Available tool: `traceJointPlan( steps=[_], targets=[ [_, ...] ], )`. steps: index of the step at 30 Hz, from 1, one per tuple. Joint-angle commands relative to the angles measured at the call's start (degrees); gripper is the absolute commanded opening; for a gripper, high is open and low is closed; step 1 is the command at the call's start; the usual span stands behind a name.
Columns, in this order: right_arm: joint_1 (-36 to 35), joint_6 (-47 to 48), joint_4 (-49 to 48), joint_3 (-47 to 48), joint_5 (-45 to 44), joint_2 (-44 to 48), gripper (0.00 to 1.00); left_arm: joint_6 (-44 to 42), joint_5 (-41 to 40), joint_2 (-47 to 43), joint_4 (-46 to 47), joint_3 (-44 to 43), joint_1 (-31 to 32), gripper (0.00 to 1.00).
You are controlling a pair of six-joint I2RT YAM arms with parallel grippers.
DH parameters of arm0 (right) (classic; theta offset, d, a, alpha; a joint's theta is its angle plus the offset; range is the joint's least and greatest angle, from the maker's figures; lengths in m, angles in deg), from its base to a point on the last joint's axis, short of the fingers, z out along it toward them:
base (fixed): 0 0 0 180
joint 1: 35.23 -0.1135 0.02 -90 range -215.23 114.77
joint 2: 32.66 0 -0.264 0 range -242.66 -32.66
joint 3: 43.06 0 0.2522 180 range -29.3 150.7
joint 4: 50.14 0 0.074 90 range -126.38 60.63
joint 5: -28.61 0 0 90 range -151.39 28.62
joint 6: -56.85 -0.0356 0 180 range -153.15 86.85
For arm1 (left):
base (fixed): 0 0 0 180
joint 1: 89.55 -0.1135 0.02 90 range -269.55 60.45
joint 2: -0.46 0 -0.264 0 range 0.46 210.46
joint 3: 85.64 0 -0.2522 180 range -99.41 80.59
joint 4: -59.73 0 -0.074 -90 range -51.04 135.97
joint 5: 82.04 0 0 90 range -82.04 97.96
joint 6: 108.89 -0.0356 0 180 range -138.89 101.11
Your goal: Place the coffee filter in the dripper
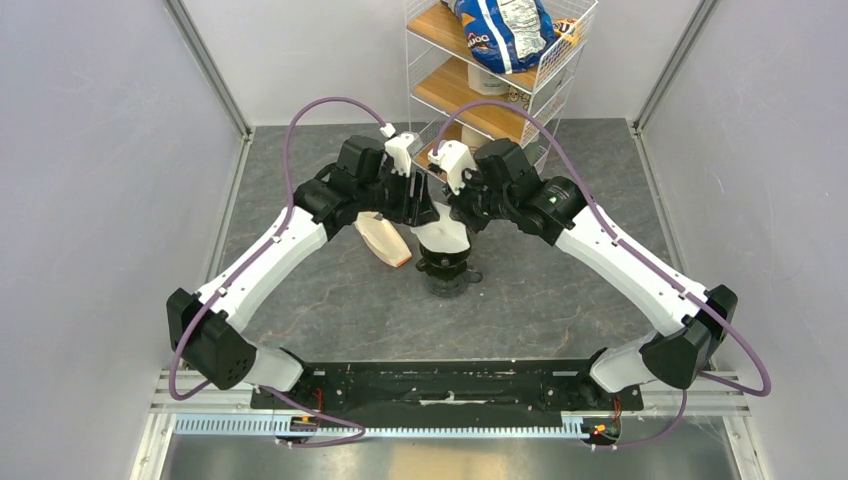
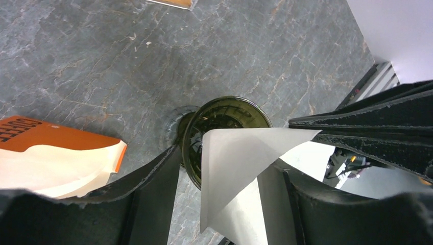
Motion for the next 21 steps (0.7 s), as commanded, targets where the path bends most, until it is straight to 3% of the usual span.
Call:
traceJointPlan(
  steps=[1, 21],
  targets=[
    [-0.46, 1.59, -0.77, 2.40, -0.14, 1.53, 0.00, -5.70, 3.40, 0.30, -0.43, -2.64, 1.21, 0.63],
    [-0.59, -2.63, 2.31, 7.07, 2.69, -0.41, 0.00, -9.02, 1.27, -0.95, -0.56, 0.87, 2.10, 0.39]
  ],
)
